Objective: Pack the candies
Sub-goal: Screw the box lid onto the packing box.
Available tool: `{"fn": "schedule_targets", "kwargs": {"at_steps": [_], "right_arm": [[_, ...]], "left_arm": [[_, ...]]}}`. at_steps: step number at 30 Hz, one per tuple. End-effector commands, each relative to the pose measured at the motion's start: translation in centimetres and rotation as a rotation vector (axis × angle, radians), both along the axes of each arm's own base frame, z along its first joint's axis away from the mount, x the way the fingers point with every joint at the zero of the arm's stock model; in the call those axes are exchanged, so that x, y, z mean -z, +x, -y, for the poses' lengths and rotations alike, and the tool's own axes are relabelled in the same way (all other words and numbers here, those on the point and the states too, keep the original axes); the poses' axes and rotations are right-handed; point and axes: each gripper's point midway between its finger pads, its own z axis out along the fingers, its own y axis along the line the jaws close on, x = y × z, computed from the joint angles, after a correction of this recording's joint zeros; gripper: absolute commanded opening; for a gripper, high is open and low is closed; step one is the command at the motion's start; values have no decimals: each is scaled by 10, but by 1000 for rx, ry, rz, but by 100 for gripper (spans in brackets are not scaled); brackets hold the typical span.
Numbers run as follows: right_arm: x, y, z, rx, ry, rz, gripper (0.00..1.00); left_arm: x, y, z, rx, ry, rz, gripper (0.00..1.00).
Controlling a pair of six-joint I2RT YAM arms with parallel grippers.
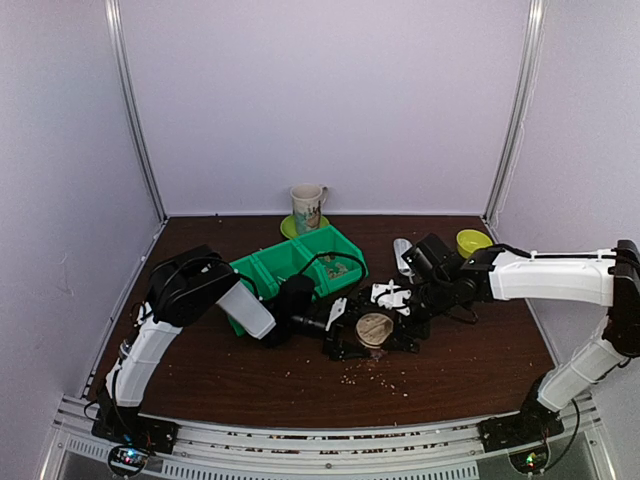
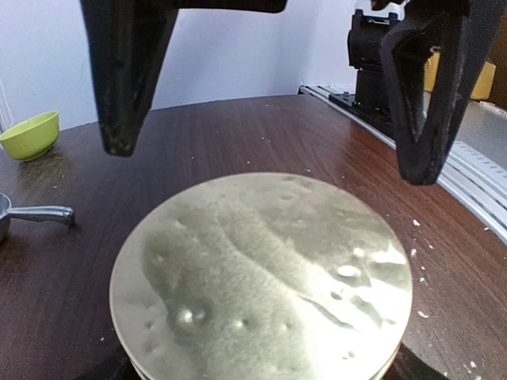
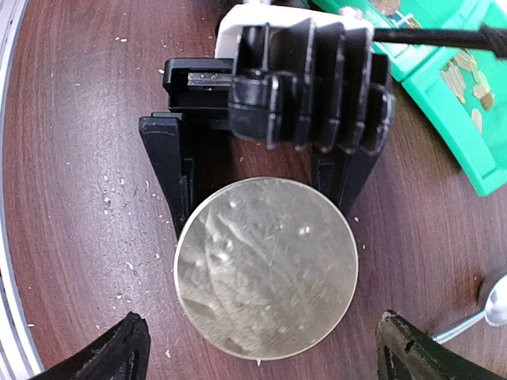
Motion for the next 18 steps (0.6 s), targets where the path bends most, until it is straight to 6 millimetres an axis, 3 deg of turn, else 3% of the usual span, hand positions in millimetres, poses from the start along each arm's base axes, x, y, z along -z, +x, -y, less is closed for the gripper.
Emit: {"fn": "schedule_targets", "kwargs": {"at_steps": [1,7,18], "right_arm": [[-2,1,-9,-85,-2,7,100],[-7,5,-20,-107,36,22,100],[8,6,-32,-140,20,-48,98]], "left_arm": [[18,-20,-9,82,29,-67,71],[18,-23,-9,106,27,-75,70],[18,-24,-9,111,28,-80,69]]}}
